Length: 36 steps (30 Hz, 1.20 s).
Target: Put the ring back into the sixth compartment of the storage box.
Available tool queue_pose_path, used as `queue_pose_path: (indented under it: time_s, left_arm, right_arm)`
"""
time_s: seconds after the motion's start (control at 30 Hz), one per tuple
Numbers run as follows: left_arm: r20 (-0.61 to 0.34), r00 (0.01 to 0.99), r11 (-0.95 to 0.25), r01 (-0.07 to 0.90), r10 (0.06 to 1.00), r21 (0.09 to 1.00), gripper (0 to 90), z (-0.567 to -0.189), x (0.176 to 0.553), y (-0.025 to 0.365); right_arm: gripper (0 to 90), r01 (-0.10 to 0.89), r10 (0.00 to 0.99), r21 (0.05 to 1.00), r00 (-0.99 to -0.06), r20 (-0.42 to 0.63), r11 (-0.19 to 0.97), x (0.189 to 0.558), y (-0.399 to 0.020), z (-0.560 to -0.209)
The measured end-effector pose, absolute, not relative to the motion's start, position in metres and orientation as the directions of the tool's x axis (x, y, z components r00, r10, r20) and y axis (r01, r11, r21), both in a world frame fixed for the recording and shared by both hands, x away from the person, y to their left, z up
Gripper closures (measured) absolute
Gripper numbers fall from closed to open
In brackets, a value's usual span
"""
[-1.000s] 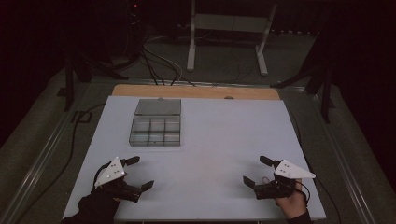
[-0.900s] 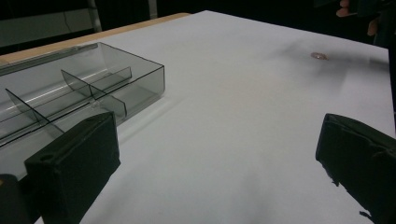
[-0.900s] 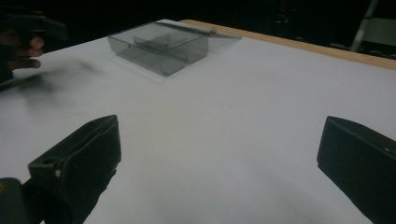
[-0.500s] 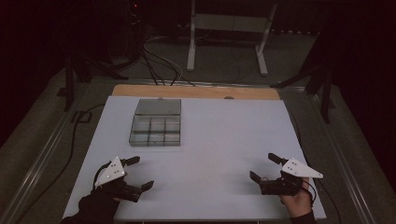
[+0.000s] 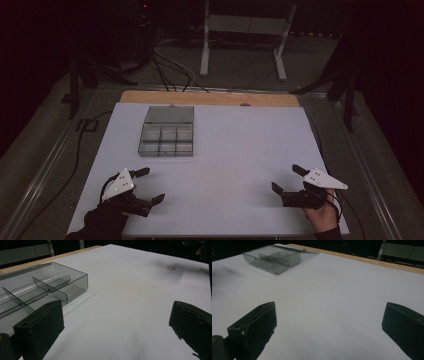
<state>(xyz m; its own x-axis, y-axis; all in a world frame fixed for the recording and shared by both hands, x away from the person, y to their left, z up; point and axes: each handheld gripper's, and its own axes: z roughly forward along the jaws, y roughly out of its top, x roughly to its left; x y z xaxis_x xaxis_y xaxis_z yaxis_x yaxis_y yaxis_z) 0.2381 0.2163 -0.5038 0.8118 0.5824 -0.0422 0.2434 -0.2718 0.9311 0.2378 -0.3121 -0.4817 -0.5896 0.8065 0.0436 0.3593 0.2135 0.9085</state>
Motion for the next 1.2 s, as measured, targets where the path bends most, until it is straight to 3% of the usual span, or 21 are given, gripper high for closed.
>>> queue_pose_path:
  time_s: [0.43, 0.93, 1.0, 1.2]
  left_arm:
    - [-0.049, 0.811, -0.265, 0.247, 0.583, 0.932, 0.7, -0.504, 0.238, 0.217]
    - [-0.057, 0.811, -0.257, 0.25, 0.582, 0.934, 0.7, -0.503, 0.238, 0.217]
    - [-0.057, 0.812, -0.257, 0.25, 0.582, 0.933, 0.7, -0.503, 0.238, 0.217]
    - [-0.058, 0.81, -0.256, 0.251, 0.583, 0.933, 0.7, -0.503, 0.238, 0.218]
  right_arm:
    - [0.0, 0.471, 0.875, 0.868, -0.473, 0.099, 0.157, 0.242, -0.33, -0.485]
    - [0.0, 0.596, 0.893, 0.773, -0.441, 0.092, 0.215, 0.244, -0.328, -0.498]
    - [5.3, 0.617, 0.895, 0.759, -0.434, 0.106, 0.209, 0.244, -0.329, -0.498]
    - [7.8, 0.644, 0.905, 0.732, -0.416, 0.09, 0.223, 0.245, -0.33, -0.5]
